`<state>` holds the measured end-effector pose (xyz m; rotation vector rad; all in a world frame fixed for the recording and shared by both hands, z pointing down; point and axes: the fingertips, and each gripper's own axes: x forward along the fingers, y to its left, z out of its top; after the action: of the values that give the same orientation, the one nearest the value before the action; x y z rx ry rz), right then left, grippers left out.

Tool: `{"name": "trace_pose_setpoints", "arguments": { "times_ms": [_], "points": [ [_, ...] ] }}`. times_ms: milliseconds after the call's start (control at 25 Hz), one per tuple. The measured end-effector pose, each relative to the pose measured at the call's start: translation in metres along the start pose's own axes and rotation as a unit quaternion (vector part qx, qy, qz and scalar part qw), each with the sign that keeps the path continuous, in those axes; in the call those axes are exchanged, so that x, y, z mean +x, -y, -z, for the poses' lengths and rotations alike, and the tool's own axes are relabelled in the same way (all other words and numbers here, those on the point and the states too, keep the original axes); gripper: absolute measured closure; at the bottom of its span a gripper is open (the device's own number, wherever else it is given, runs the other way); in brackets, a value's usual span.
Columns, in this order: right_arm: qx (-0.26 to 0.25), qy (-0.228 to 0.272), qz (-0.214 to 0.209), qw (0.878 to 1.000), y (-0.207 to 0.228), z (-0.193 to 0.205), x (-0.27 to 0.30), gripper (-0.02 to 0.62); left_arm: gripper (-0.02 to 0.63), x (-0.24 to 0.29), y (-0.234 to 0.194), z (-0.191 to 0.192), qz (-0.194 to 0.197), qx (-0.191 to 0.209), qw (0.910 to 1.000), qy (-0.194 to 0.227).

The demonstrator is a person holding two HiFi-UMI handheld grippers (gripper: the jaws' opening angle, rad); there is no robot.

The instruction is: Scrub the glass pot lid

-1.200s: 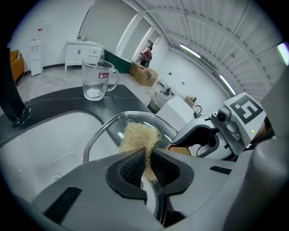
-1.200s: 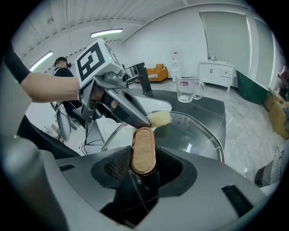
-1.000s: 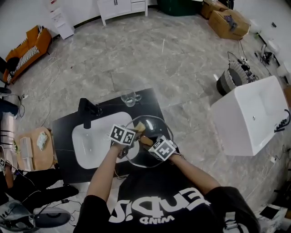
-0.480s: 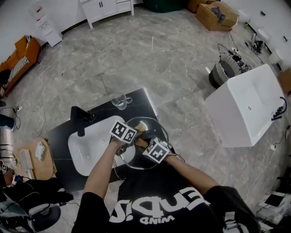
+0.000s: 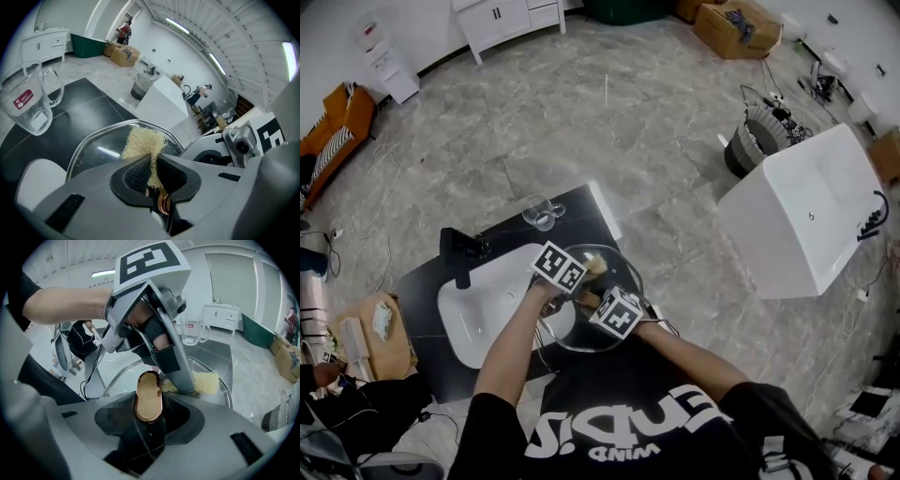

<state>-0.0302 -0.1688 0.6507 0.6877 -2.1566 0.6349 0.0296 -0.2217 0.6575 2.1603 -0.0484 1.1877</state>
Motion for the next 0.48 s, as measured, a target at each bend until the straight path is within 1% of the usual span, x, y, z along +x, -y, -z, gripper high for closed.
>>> {"name": "trace_pose_setpoints", "arguments": {
  "times_ms": [240, 480],
  "points": [
    [-0.011, 0.002, -0.003, 1.000, 0.0001, -0.0007, 0.0020, 0.419, 0.561, 0.0033, 0.0031, -0.0006, 0.004, 0.005, 0.9999, -0.012],
    [-0.012, 0.003, -0.004, 1.000, 0.0001, 0.0009, 0.0032, 0.419, 0.561, 0.0055, 0.0049, -0.0013, 0.012, 0.000, 0.9998, -0.014]
  ]
}}
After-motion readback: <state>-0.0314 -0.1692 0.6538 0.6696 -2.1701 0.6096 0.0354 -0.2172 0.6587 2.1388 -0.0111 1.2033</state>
